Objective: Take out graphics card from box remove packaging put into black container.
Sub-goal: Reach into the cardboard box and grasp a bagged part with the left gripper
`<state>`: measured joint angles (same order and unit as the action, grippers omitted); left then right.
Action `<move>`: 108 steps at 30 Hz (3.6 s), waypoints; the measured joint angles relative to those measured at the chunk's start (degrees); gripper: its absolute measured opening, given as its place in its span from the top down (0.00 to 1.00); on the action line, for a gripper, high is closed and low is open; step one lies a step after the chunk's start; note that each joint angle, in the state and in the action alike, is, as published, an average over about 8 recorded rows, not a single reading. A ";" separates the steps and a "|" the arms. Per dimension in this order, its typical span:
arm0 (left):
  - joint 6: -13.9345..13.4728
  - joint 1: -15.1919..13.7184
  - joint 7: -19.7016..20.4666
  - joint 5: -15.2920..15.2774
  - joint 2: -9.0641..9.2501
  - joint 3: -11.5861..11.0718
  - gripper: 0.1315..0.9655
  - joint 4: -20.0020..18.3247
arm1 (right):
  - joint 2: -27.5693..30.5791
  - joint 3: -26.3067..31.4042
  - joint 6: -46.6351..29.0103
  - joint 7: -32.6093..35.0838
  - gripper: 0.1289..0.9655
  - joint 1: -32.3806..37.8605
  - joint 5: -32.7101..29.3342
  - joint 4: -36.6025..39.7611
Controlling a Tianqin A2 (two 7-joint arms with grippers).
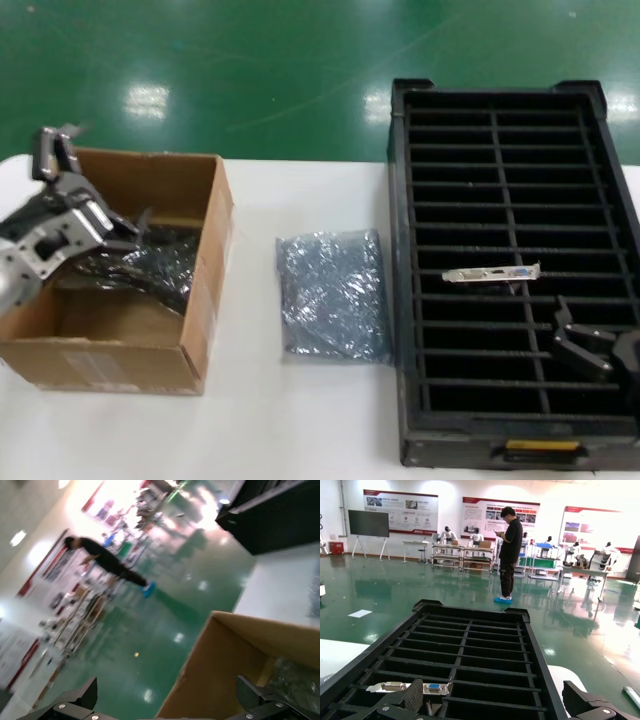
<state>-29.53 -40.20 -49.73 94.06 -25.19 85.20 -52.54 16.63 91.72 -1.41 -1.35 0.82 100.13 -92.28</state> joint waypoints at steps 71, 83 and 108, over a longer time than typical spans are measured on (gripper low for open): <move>1.08 -28.44 -60.84 5.33 2.91 10.89 0.00 52.14 | 0.00 0.00 0.00 -0.01 0.00 0.00 -0.01 0.00; -2.19 -28.23 -54.22 1.12 2.24 15.93 0.00 52.25 | 0.00 0.00 0.00 -0.01 0.00 0.00 -0.01 0.00; 2.91 -25.79 -70.27 11.32 4.57 6.63 0.02 52.17 | 0.00 0.00 0.00 -0.01 0.00 0.00 -0.01 0.00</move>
<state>-26.63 -65.99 -120.00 105.38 -20.62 91.83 -0.37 16.63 91.72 -1.41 -1.36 0.82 100.12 -92.28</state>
